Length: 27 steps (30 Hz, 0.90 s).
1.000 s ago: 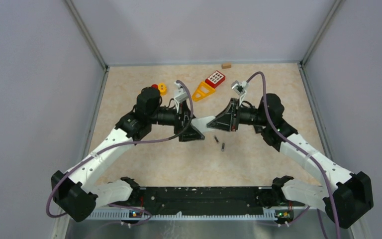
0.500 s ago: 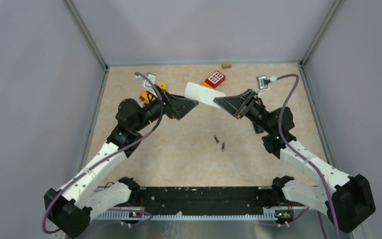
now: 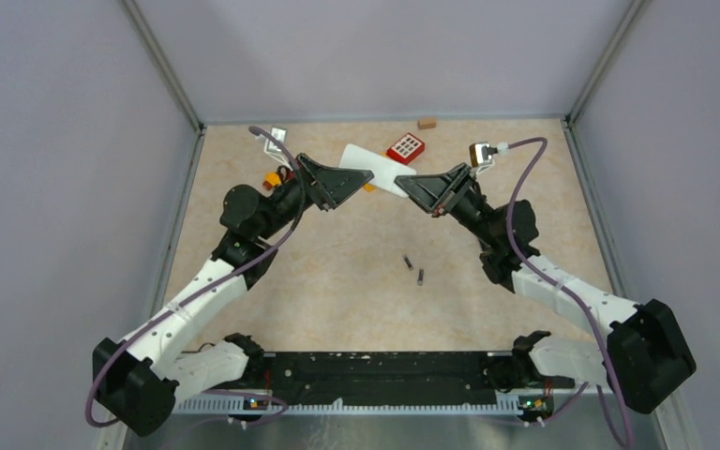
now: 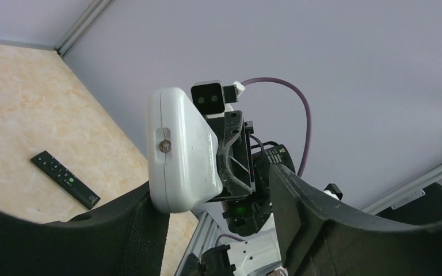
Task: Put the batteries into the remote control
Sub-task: Adjust the remote control, then remove the battery cover from the remote control.
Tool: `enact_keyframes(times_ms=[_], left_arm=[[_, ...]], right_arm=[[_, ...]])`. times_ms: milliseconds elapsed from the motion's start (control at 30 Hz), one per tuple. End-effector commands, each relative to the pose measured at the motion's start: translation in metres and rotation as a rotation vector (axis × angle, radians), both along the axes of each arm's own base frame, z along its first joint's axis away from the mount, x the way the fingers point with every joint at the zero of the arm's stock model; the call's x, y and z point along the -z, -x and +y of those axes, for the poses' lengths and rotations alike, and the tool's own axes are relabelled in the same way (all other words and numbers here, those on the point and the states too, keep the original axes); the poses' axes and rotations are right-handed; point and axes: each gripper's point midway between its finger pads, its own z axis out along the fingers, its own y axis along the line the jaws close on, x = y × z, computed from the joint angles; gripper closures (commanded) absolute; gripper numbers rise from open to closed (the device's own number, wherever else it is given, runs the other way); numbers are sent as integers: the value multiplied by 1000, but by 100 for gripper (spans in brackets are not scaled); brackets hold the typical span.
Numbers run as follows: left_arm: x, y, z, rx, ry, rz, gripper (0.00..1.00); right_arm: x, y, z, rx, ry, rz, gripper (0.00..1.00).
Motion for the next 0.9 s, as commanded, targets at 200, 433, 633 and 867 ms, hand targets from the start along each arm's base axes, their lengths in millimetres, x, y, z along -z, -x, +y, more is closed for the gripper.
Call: enact_keyframes(times_ms=[200,433,633,867], left_arm=[[-18,8,-5,92,71,17,62],[-8,7,-7,99,34,35,100],[-3,5,-3,113,-31,23,100],[0,5,3,141,-66,26,100]], right_arm=[[-15,13,20,-77,-2,-87,100],[-2,7,19,-32,55,-73,100],[10,4,15,17,135,-55,45],[20,0,17,32,233,-56,40]])
